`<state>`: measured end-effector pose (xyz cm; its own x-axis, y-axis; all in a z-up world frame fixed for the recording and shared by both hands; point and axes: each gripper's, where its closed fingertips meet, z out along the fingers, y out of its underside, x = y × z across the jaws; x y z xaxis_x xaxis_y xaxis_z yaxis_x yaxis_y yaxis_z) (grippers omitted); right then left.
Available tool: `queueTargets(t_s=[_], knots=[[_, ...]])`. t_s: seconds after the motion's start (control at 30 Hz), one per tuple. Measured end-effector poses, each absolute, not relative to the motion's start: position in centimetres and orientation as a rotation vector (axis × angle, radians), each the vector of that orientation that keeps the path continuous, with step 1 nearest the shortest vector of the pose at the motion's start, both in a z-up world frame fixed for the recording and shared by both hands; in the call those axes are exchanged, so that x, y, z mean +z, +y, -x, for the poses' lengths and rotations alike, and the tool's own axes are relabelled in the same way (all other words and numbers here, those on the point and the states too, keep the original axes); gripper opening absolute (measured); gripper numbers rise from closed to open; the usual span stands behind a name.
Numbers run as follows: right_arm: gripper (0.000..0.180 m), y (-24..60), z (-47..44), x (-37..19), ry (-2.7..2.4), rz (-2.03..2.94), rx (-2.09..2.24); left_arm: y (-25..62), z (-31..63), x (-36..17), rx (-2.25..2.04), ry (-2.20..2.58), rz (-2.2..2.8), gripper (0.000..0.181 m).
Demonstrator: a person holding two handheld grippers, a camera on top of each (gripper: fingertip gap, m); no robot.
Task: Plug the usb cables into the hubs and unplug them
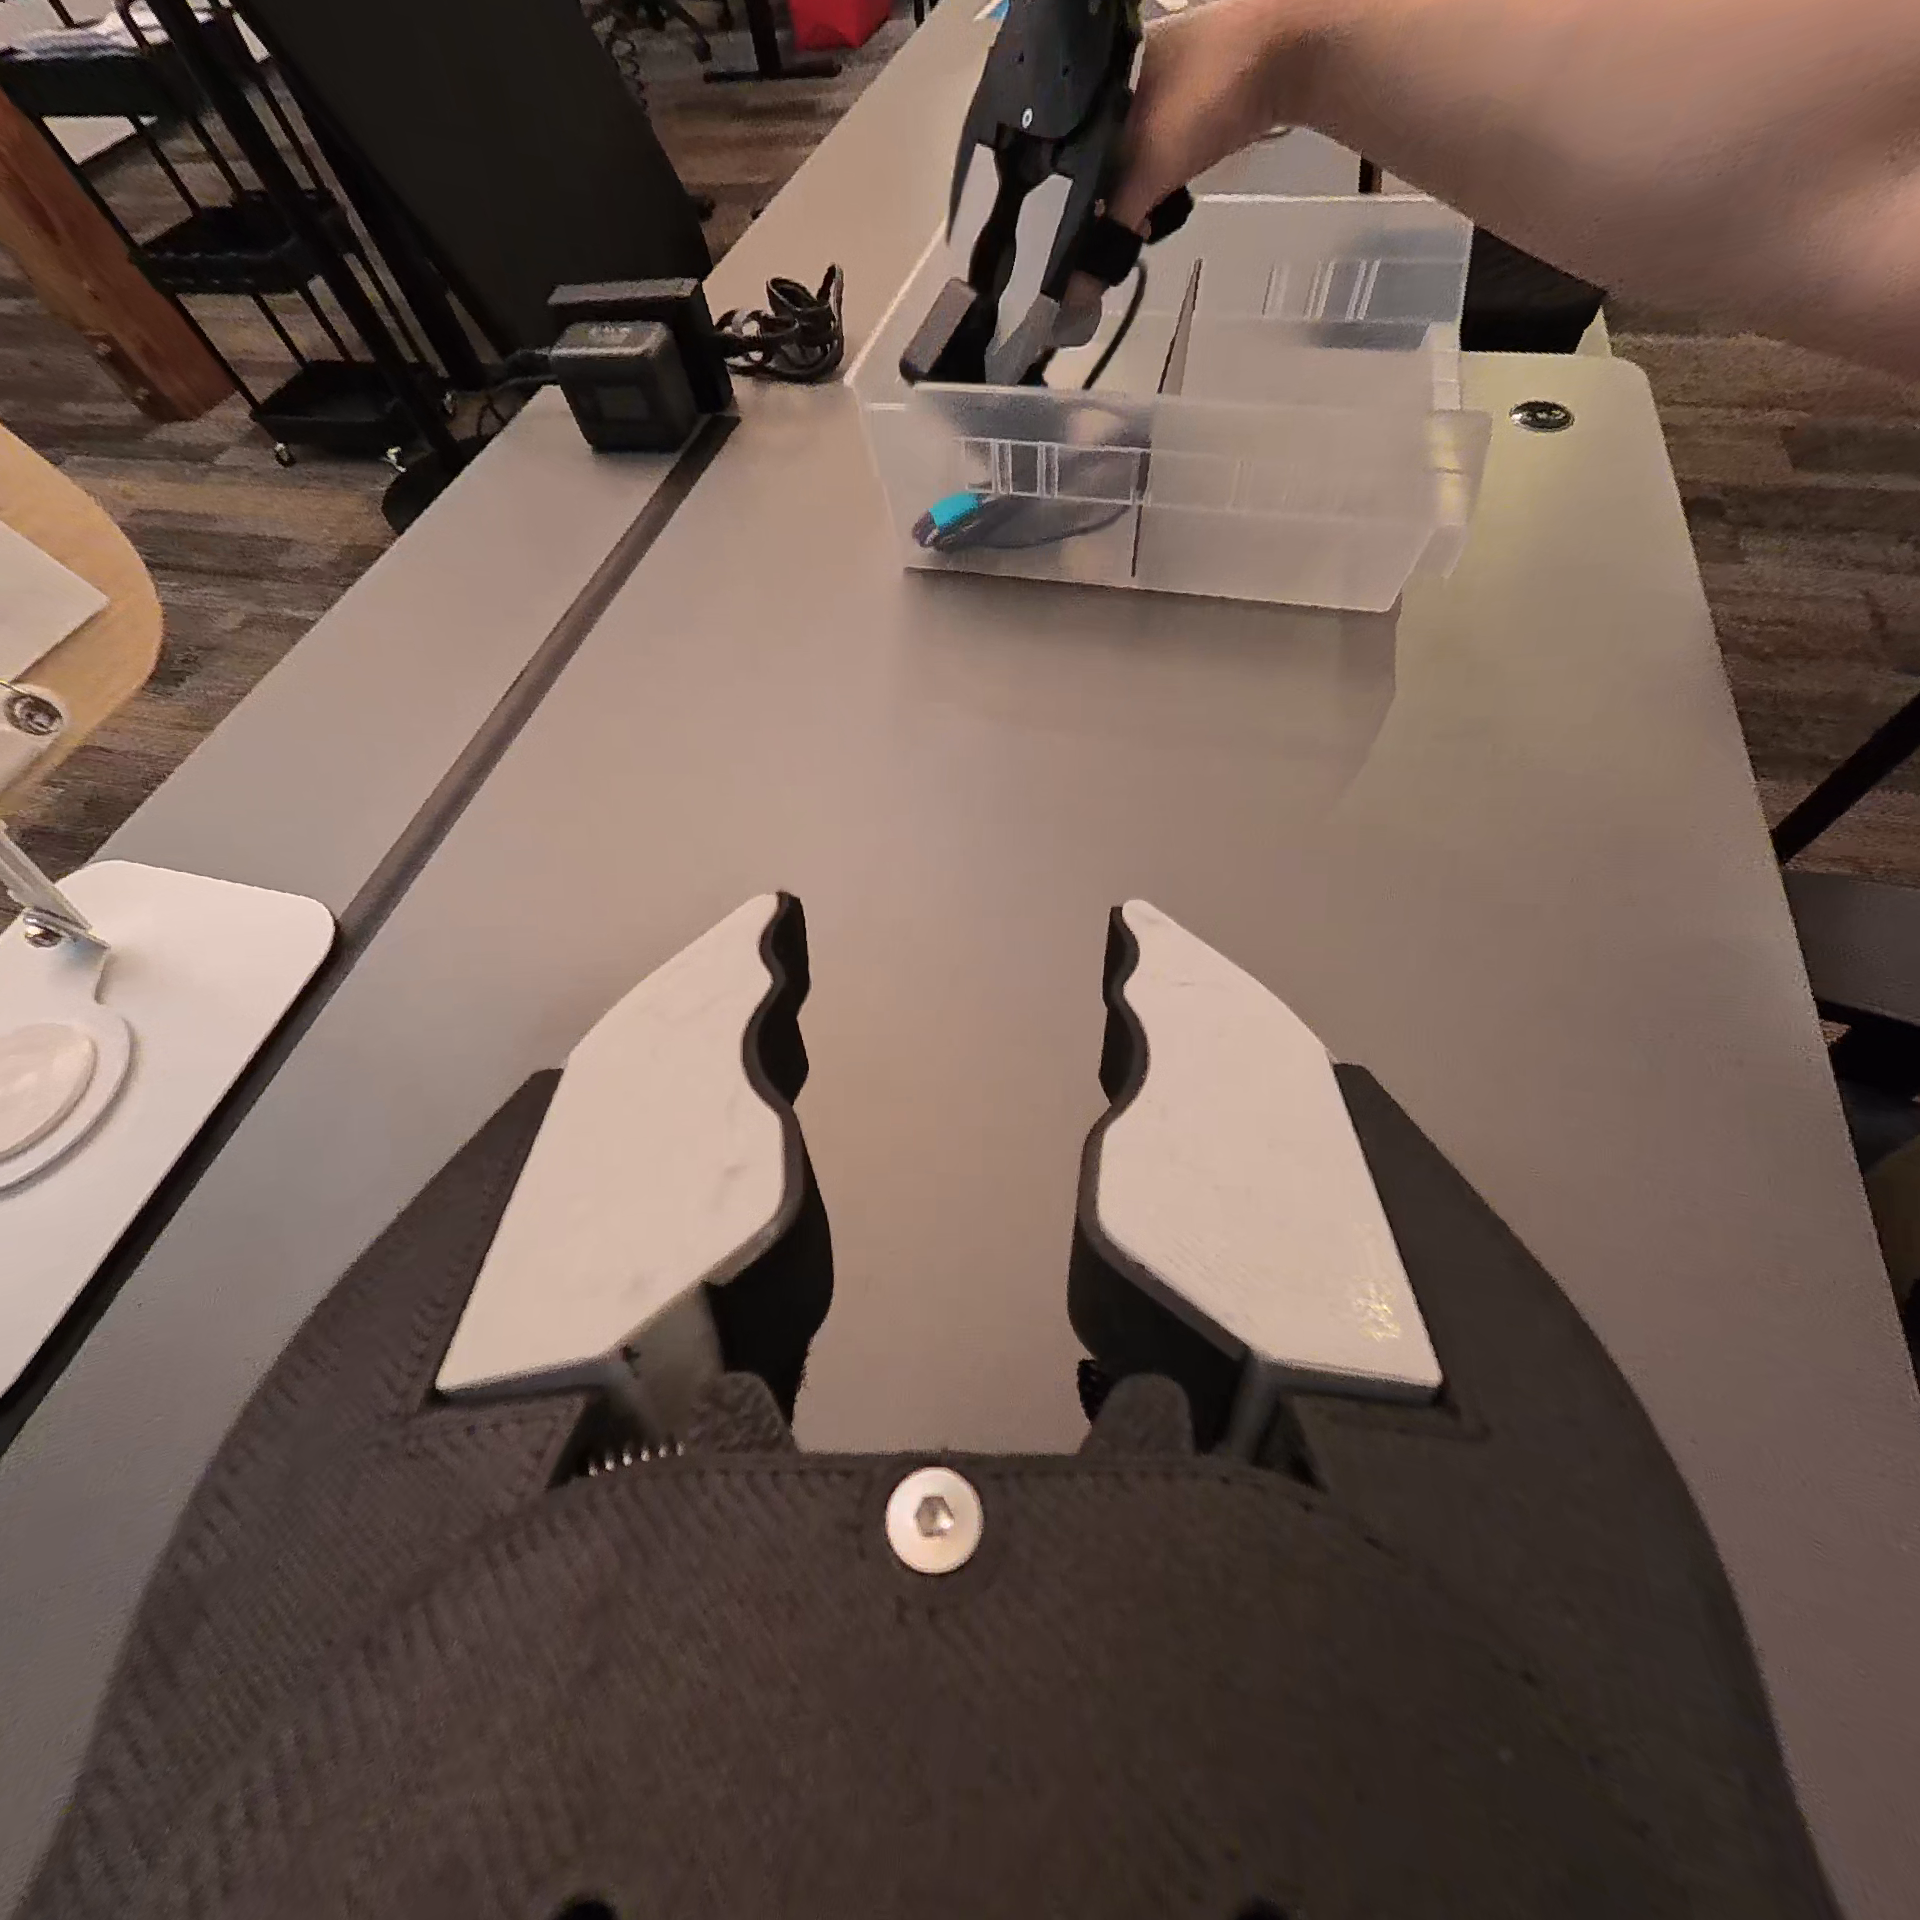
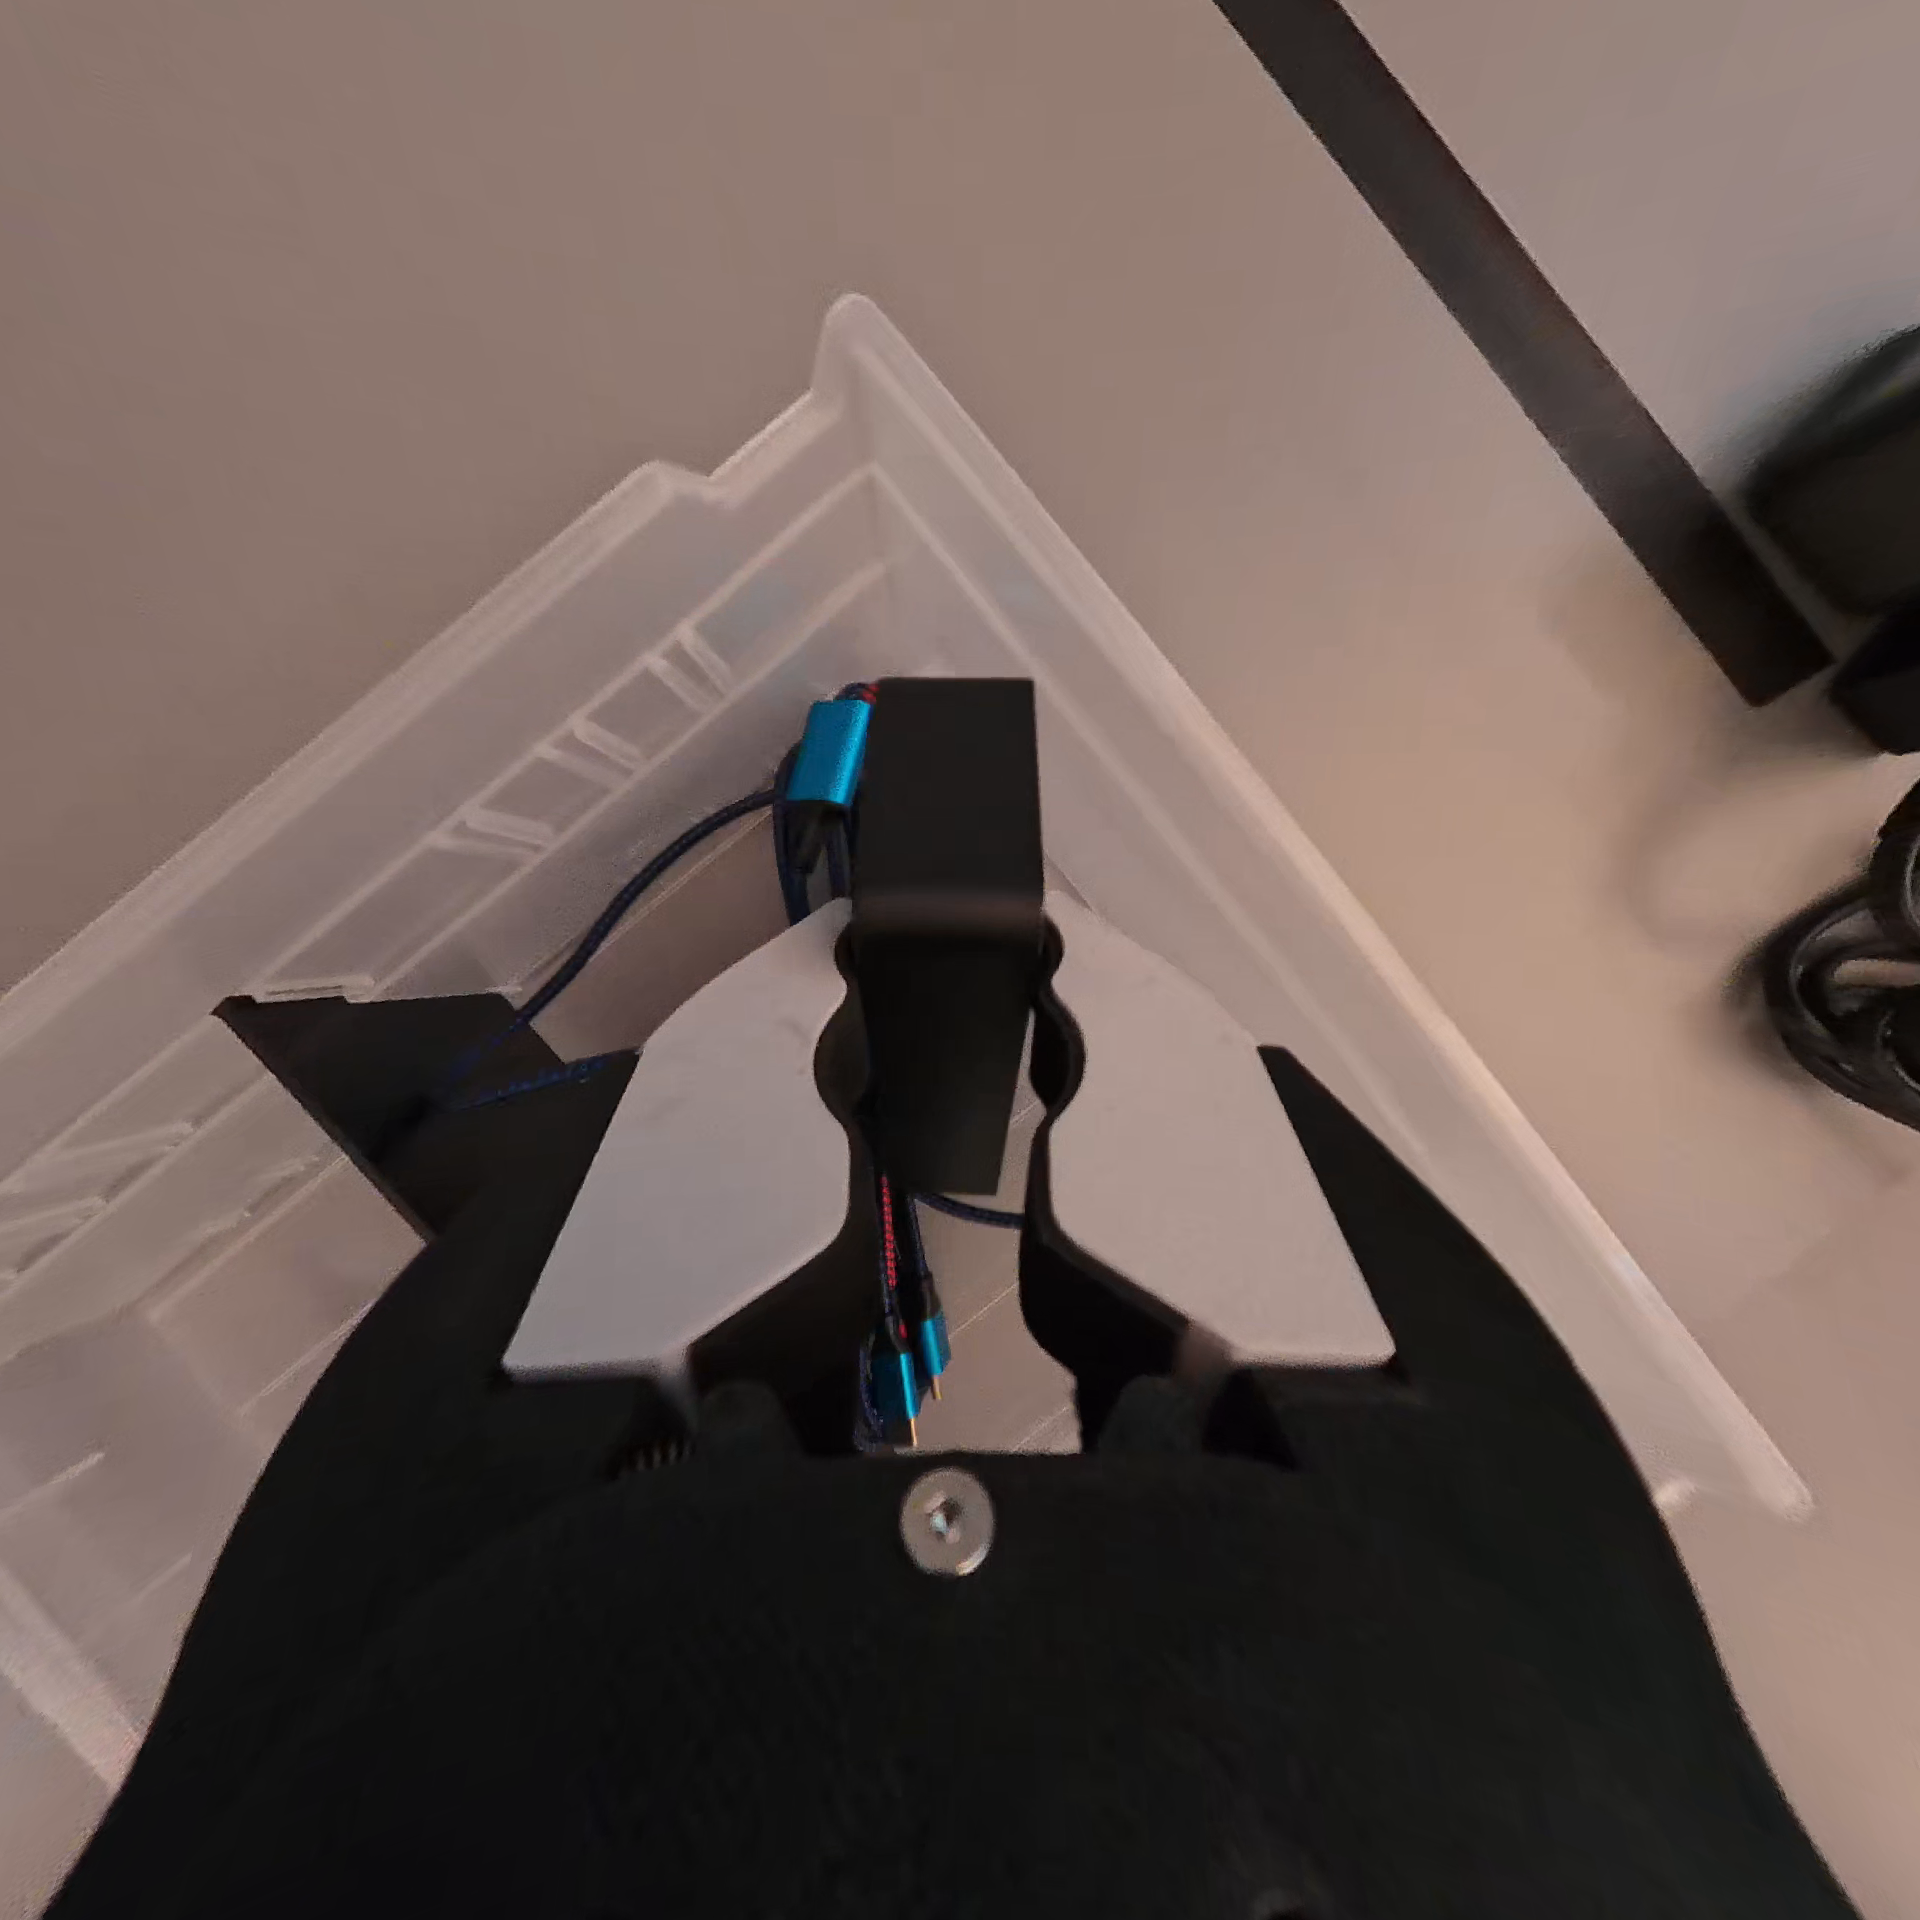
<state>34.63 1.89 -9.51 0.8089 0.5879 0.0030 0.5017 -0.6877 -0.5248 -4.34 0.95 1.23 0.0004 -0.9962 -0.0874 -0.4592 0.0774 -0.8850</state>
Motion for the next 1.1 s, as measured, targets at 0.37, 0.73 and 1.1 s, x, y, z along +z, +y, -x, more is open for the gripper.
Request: queueTargets(t_s=[0.37,0.73,1.1], knots=[[0.027,-5.7,-46.8,-0.9,-0.075,2.409,-0.266,1.0,5.7,3.9,-0.899,1.505,1.455,0.053],[0.005,-12.9,-44.6,-10.1,0.337,2.719,0.234,-0.2,5.5,4.9,-0.906,1.518,1.414,0.051],[0.005,-11.8,-44.9,-10.2,0.527,2.713,0.141,-0.5,6.0,5.9,-0.888,1.512,1.387,0.051]])
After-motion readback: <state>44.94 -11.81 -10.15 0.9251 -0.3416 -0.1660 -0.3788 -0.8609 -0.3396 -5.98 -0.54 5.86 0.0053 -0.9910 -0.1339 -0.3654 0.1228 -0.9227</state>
